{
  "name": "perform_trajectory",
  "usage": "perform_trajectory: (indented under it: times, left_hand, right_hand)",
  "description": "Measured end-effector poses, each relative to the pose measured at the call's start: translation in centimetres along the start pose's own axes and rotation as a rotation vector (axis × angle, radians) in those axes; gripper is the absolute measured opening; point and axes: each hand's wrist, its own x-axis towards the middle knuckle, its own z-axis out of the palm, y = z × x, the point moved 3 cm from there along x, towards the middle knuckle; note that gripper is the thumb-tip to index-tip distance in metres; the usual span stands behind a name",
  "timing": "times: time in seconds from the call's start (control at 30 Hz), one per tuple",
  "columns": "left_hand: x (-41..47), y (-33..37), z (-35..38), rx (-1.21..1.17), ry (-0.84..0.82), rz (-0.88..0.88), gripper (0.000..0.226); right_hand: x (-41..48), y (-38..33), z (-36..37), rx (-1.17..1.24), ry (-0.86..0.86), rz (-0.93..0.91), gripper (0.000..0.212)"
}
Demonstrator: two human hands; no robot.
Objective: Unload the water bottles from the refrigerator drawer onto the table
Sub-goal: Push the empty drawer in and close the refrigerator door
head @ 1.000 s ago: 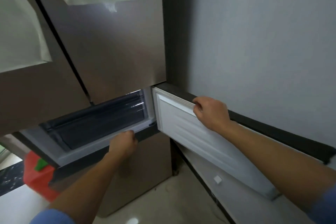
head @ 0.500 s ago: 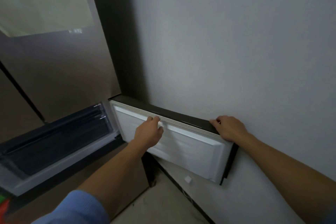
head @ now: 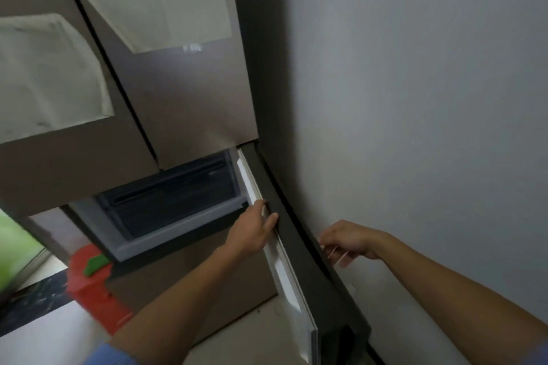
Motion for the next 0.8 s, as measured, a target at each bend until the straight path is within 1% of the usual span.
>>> perform_trajectory:
  times: [0.13,0.23,0.33,0.47,0.53,0.63,0.7,0.8]
  left_hand:
    - [-2.7,-5.0,-2.9,-0.062,-0.001,-0.064,0.041]
    - [-4.4,-8.9,-5.4,-0.118,-0.018,-0.128,0.036]
    - [-5.9,-13.0,-8.1,-0.145,-0.055,-0.194,0.032]
    - [-7.4,-19.1,-11.9,-0.143,-0.094,-0.221,0.04]
    - [-7.9,-21.9,-14.1,-0.136,-0.126,-0.214,0.044]
    - [-8.7,-25.8,-17.2,-0.142,-0.168,-0.202,0.041]
    - [-9.1,-28.5,-19.4,-0.158,-0.161,-0.212,0.039]
    - [-9.4,-32.3,-22.3,-0.155,-0.093,-0.237,0.036]
  right_hand:
    - [3.4,-2.4,5.5,0.016,-0.125,0.002,0.019]
    - [6.4,-4.6,9.3,0.055,-0.131,-0.009,0.026]
    - [8.8,-7.5,12.6,0.111,-0.067,-0.04,0.028]
    - [12.3,-11.6,16.2,0.222,0.077,-0.062,0.045]
    - [13.8,-13.7,18.1,0.293,0.15,-0.049,0.044]
    - [15.7,-16.7,20.5,0.392,0.216,-0.018,0.049]
    - [16.8,-18.5,22.0,0.459,0.254,-0.007,0.055]
    - [18.3,-20.9,24.2,0.528,0.302,-0.004,0.056]
